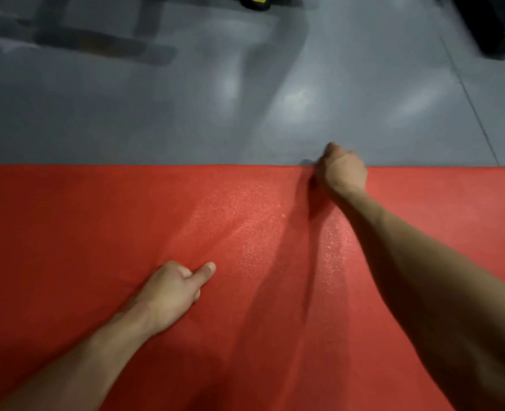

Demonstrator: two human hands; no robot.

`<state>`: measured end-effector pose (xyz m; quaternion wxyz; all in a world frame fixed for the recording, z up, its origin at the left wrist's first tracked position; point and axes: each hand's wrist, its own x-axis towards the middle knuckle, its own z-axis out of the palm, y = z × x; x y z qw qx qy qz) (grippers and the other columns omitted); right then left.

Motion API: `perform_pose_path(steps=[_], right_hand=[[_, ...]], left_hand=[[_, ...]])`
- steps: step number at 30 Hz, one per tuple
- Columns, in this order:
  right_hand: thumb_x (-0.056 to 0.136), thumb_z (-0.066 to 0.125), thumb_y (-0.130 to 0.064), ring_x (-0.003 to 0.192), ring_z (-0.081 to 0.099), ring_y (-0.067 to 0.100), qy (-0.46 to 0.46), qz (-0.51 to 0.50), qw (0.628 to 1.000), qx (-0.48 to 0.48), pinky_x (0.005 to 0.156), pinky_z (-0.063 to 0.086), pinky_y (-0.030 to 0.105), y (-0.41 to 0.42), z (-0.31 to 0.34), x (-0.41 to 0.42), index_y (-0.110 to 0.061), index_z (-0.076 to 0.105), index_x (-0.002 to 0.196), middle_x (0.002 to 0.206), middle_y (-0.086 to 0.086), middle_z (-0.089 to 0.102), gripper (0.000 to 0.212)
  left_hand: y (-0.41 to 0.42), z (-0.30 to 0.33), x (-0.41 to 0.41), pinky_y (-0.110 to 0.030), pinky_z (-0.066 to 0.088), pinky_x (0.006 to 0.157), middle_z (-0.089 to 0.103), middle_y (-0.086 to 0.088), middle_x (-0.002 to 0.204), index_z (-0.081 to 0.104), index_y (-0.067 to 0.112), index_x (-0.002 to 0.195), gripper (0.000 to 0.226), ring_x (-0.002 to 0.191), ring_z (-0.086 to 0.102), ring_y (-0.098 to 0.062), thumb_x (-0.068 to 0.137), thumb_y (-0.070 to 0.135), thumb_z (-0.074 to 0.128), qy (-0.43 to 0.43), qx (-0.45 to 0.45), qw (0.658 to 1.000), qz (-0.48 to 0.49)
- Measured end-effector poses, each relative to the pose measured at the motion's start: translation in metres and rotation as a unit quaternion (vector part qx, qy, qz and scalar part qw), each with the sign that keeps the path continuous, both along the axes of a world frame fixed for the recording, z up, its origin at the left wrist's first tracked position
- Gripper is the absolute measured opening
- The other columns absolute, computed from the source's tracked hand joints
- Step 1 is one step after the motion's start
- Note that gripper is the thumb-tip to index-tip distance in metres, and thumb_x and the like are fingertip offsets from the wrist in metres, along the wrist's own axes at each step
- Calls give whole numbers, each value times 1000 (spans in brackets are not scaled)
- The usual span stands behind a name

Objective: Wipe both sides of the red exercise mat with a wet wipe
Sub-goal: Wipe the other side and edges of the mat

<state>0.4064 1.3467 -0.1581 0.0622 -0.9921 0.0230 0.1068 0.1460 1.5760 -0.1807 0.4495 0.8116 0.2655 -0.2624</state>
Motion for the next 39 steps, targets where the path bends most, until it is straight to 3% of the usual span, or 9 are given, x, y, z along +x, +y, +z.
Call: perform_pose_path(steps=[4,7,12,16,20,25,29,34,39], right_hand=[[97,51,-16,114,63,38,46,154,985,62,89,51,40,123,-2,-33,-9,61,119,123,20,65,25],[94,61,-20,116,62,37,62,192,978,57,91,51,38,148,4,-41,-11,61,122,126,17,65,30],[94,66,-28,119,60,41,57,83,994,-50,95,50,44,23,13,11,-6,59,125,130,24,61,39],[98,57,-31,107,61,49,-10,23,996,-86,87,50,48,-39,9,15,-6,55,121,117,31,61,34],[102,41,-17,99,66,44,-52,173,983,-34,74,49,44,47,-9,-20,-11,50,124,109,23,68,24],[99,45,-25,92,69,38,-57,368,928,-10,62,36,38,117,-9,-70,-17,46,124,100,9,73,26],[94,56,-24,93,68,43,-53,248,966,-50,65,40,39,22,-5,-33,-13,45,122,103,18,71,32],[101,49,-39,95,64,48,-70,33,995,-57,71,43,44,-75,2,-3,-6,48,109,104,32,65,34],[102,46,-25,93,66,43,-133,117,983,44,65,37,39,16,-19,-38,-13,55,110,102,21,70,17]], left_hand=[[0,0,0,-28,26,42,34,5,39,44,17,38,72,35,30,-14,96,57,58,-5,3,1000,0],[0,1,0,-27,25,41,35,4,40,44,16,38,72,35,29,-14,95,57,59,-1,5,1000,14],[-1,0,-2,-28,29,47,36,5,40,48,16,44,67,37,33,-16,94,60,57,-4,6,1000,5],[0,-1,-1,-28,29,48,37,6,39,48,16,44,67,37,34,-15,95,58,59,-9,2,1000,8],[0,0,-2,-27,27,46,36,6,39,47,16,42,68,36,32,-15,95,58,59,-11,11,1000,7],[-2,0,-3,-28,29,47,36,5,39,48,18,39,70,36,33,-15,95,58,58,-17,12,1000,13],[-3,-4,-3,-28,31,49,39,5,37,49,16,40,70,34,35,-15,95,58,58,-14,21,1000,16],[-1,-6,0,-28,32,50,40,5,38,52,18,40,69,35,37,-14,95,60,57,-7,22,1000,7],[0,-4,-1,-28,32,48,39,5,38,51,15,46,66,35,36,-14,95,59,58,-10,30,999,10]])
